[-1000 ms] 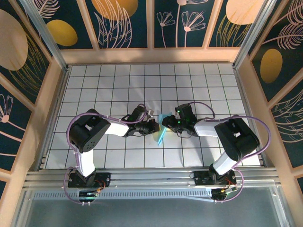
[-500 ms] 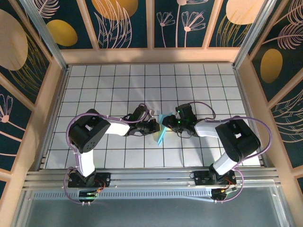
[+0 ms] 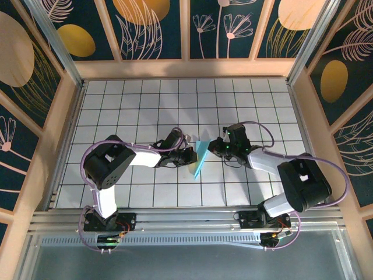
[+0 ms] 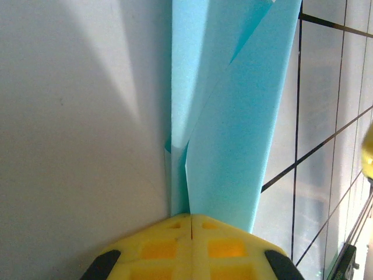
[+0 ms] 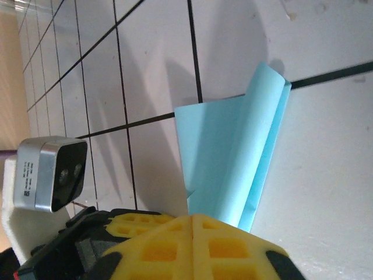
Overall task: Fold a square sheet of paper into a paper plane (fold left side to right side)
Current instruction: Fold the wing for the fifth time at the center of the table.
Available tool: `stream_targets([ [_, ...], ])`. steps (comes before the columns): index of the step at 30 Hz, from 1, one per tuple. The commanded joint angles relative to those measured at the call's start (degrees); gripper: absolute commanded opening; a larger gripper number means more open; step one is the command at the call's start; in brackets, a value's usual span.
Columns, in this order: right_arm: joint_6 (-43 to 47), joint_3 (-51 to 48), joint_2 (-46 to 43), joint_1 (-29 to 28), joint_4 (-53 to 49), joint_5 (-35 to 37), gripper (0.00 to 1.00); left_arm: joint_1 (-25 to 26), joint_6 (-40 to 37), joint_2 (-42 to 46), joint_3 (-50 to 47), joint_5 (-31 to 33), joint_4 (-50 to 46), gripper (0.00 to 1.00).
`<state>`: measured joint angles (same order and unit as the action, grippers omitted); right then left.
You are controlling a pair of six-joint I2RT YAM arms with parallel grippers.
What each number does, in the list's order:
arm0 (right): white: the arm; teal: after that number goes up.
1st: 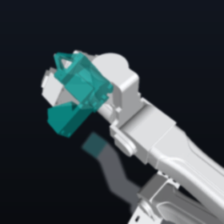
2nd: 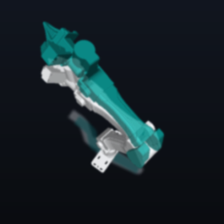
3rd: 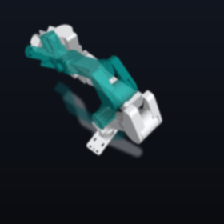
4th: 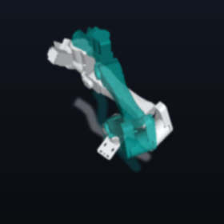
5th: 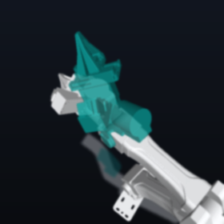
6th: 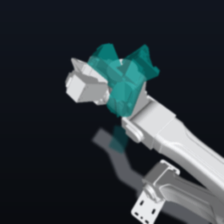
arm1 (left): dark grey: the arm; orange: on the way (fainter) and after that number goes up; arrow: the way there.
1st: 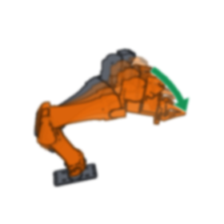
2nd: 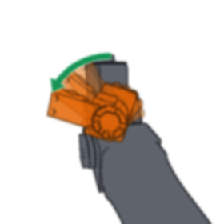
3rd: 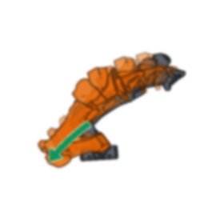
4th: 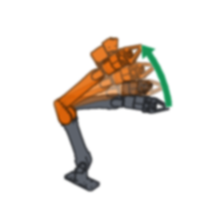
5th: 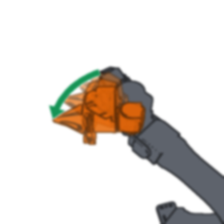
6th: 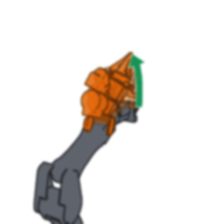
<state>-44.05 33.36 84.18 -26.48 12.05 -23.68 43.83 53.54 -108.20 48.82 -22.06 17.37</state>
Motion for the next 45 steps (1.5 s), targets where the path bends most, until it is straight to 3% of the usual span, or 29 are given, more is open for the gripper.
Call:
stream_targets([
  [1, 1.8, 2.4, 3.1, 0.0, -0.2, -3.8, 0.0, 0.2, -1.6, -1.8, 0.3, 4.5, -4.1, 0.01],
  [13, 2.7, 6.3, 9.5, -1.3, -0.7, -3.4, 0.0, 0.2, -1.7, -1.8, 0.5, 4.8, -4.8, 0.01],
  [39, 6.2, 5.7, 12.7, -1.2, -5.9, 1.0, 0.0, 0.3, -1.5, -1.2, 0.1, 5.5, -5.6, 0.0],
  [45, 7.7, 3.9, 13.3, -1.3, -7.9, 1.6, 0.0, 0.3, -0.6, 2.4, -1.1, 4.1, -2.9, 0.07],
])
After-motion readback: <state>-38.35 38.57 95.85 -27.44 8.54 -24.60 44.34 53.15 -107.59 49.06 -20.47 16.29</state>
